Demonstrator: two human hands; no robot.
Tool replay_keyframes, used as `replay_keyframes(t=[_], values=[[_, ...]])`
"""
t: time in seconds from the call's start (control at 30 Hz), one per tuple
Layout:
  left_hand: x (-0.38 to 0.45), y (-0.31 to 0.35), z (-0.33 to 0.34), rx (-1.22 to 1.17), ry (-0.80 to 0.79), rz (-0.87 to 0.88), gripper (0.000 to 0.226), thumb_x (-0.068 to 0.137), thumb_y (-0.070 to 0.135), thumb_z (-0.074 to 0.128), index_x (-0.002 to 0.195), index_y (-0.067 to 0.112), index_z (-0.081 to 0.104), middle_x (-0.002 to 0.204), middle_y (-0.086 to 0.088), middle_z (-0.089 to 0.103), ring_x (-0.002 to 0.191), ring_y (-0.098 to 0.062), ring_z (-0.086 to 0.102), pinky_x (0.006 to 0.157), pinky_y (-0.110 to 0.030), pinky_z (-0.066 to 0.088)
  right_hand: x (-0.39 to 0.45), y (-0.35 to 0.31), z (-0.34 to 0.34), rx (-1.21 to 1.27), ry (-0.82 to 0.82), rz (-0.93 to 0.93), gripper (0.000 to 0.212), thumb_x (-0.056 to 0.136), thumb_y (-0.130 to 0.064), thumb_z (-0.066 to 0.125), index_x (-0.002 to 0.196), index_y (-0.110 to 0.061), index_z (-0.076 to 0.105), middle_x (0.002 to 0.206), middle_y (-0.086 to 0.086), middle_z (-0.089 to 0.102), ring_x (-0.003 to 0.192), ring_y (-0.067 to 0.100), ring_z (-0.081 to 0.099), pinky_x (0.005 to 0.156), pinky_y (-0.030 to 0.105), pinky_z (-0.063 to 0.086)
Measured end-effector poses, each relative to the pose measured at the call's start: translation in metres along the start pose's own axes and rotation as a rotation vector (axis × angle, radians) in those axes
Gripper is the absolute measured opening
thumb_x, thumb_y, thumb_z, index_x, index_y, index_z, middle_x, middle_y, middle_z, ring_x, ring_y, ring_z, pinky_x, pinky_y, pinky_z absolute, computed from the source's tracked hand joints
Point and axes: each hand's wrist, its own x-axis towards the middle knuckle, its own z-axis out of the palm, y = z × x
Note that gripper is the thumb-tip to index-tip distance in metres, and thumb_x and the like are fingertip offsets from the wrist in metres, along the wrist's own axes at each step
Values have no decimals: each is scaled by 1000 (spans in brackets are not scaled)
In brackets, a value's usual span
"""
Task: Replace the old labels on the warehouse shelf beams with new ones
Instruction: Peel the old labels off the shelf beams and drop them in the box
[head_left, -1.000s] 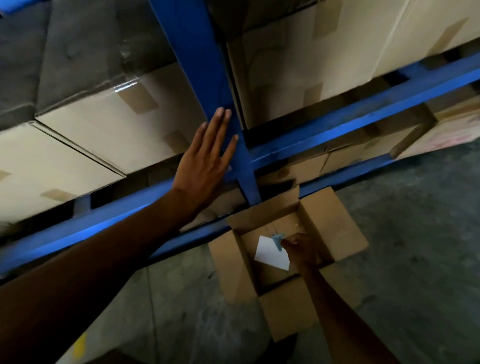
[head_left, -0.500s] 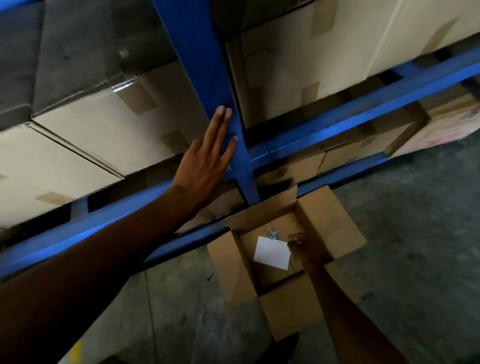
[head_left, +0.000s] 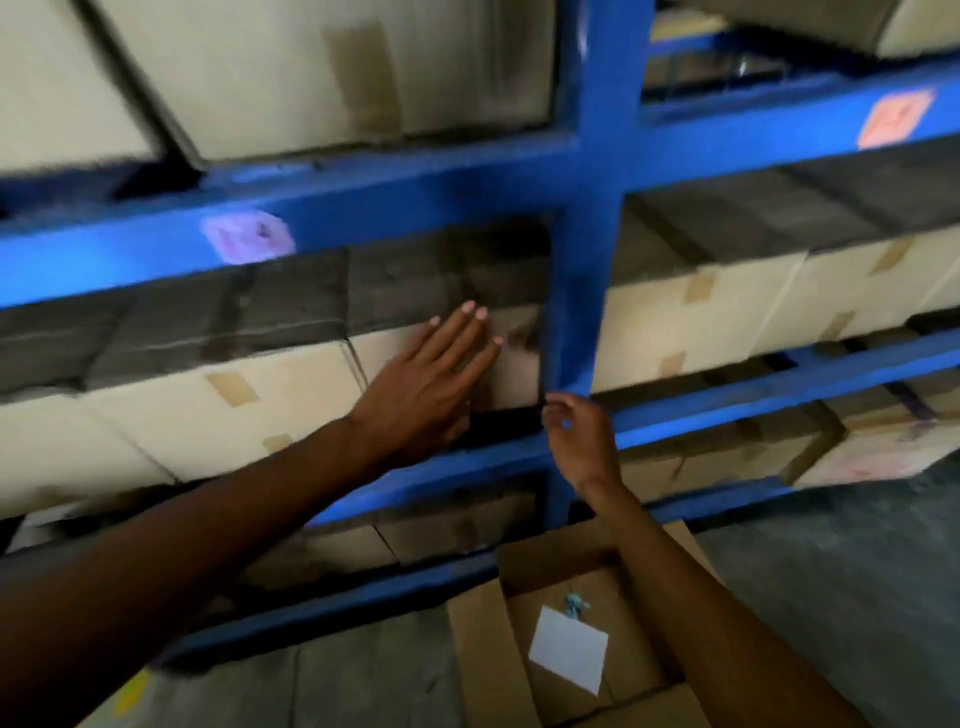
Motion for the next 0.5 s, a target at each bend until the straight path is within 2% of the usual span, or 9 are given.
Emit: replay_keyframes(t=[0.07, 0.13, 0.2, 0.27, 0.4, 0.43, 0.5], values=[[-29, -34, -27, 71, 80, -34, 78, 77, 29, 62, 144, 7, 28, 152, -23, 22, 142, -37, 17, 115, -47, 18, -4, -55, 10, 40, 96, -77, 16, 81, -12, 59, 93, -10, 70, 93, 16, 72, 88, 31, 66, 80, 38, 54], [-61, -71, -52, 123, 157, -60, 79, 72, 28, 62, 142, 5, 33, 150, -24, 27, 140, -37, 22, 113, -49, 21, -11, -110, 22, 53, 194, -132, 12, 81, -19, 59, 84, -12, 69, 86, 14, 73, 83, 32, 66, 73, 39, 53], [-92, -102, -67, 163, 227, -91, 77, 73, 30, 53, 142, 2, 34, 150, -24, 28, 140, -37, 22, 116, -47, 19, -20, -159, 35, 64, 236, -207, 14, 82, -24, 60, 81, -12, 67, 82, 13, 72, 80, 32, 66, 70, 40, 53], [-121, -131, -77, 182, 259, -145, 79, 71, 30, 47, 143, 1, 31, 151, -24, 26, 141, -38, 20, 117, -46, 15, -30, -203, 49, 89, 258, -331, 12, 84, -23, 61, 85, -13, 67, 85, 12, 72, 81, 30, 66, 73, 39, 53], [-161, -181, -84, 232, 190, -248, 87, 68, 28, 65, 142, 0, 30, 151, -24, 25, 140, -39, 21, 113, -51, 21, -45, -268, 77, 41, 350, -484, 20, 85, -20, 60, 102, -9, 64, 99, 14, 64, 94, 29, 61, 81, 35, 47], [-166, -190, -82, 235, 141, -265, 91, 70, 30, 67, 144, 1, 25, 153, -24, 20, 141, -39, 18, 114, -52, 19, -45, -276, 83, 7, 378, -473, 27, 86, -21, 58, 110, -8, 61, 107, 15, 61, 100, 30, 58, 85, 37, 46], [-172, -207, -71, 236, 38, -300, 100, 78, 40, 61, 147, 7, -3, 156, -22, 1, 144, -37, 0, 117, -48, 5, -46, -284, 94, -82, 421, -420, 39, 89, -23, 55, 124, -7, 50, 122, 17, 52, 112, 31, 50, 94, 41, 45]])
